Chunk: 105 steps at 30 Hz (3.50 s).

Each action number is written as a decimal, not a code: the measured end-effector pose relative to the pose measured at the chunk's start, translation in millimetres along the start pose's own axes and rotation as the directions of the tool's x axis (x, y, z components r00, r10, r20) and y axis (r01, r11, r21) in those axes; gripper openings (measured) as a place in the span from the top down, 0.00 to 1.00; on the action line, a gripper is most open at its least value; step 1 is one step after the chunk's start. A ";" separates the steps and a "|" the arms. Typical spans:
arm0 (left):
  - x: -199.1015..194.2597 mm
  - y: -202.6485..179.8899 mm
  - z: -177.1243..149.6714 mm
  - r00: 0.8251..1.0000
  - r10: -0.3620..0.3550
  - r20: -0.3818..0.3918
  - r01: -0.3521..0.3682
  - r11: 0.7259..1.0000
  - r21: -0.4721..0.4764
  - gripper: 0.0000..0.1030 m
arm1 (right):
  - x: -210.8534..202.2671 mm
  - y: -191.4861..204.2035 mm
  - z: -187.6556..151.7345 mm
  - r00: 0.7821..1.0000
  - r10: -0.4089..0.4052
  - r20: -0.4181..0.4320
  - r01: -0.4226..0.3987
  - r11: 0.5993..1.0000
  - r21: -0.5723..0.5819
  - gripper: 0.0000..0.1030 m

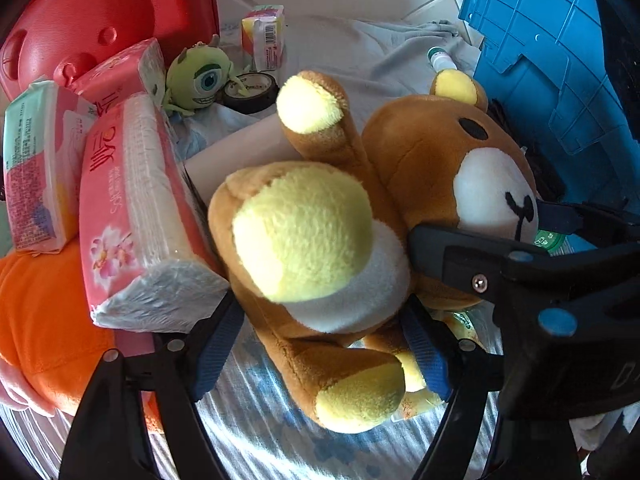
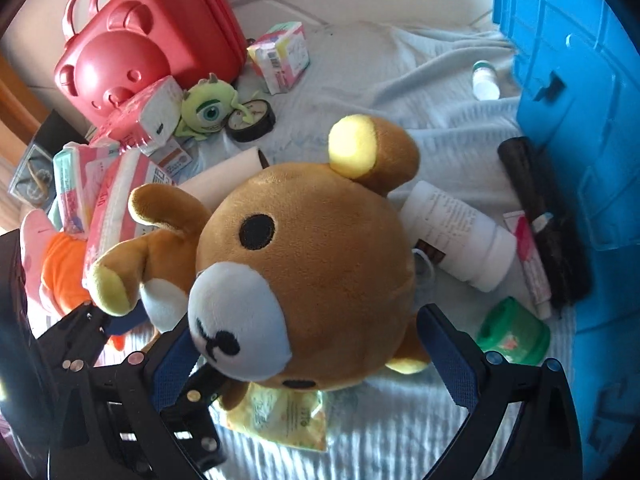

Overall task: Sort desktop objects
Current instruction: 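Lift the bear plush with both tools and carry it over the crate, then open both tools to drop the bear plush into the crate, then move both tools back over the bed toward the yellow packet and green jar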

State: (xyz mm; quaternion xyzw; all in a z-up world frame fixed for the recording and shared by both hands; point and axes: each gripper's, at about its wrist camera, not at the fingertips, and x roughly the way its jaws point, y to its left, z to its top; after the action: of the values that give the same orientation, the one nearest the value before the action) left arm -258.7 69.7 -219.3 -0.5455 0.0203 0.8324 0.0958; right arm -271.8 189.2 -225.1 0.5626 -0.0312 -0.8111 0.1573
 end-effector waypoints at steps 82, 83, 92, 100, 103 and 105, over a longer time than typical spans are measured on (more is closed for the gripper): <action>-247.2 -440.0 85.5 0.950 -0.164 0.265 -0.008 0.836 0.548 0.26 | -401.3 -333.5 -80.3 0.888 -0.166 0.429 -0.001 0.931 0.364 0.00; -247.2 -437.5 87.5 0.950 -0.165 0.264 -0.007 0.837 0.547 0.26 | -401.5 -332.4 -81.1 0.888 -0.179 0.425 0.011 0.930 0.368 0.00; -243.0 -430.2 87.9 0.954 -0.164 0.253 0.002 0.842 0.540 0.26 | -390.5 -332.1 -80.6 0.905 -0.233 0.355 0.092 0.924 0.372 0.00; -250.7 -419.5 78.2 0.950 -0.171 0.262 0.007 0.849 0.528 0.26 | -381.5 -326.6 -85.7 0.916 -0.247 0.315 0.124 0.924 0.363 0.00; -254.3 -413.5 74.9 0.947 -0.177 0.269 0.012 0.854 0.520 0.26 | -381.7 -324.5 -87.0 0.918 -0.243 0.313 0.125 0.926 0.355 0.00; -258.2 -409.2 72.2 0.943 -0.187 0.277 0.019 0.857 0.515 0.26 | -382.0 -321.0 -88.6 0.917 -0.249 0.312 0.132 0.927 0.351 0.00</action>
State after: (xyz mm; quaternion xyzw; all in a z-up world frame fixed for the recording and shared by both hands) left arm -149.8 445.6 74.3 -0.3608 0.1923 0.8680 0.2819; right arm -139.4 615.8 14.3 0.4270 -0.1355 -0.8937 -0.0259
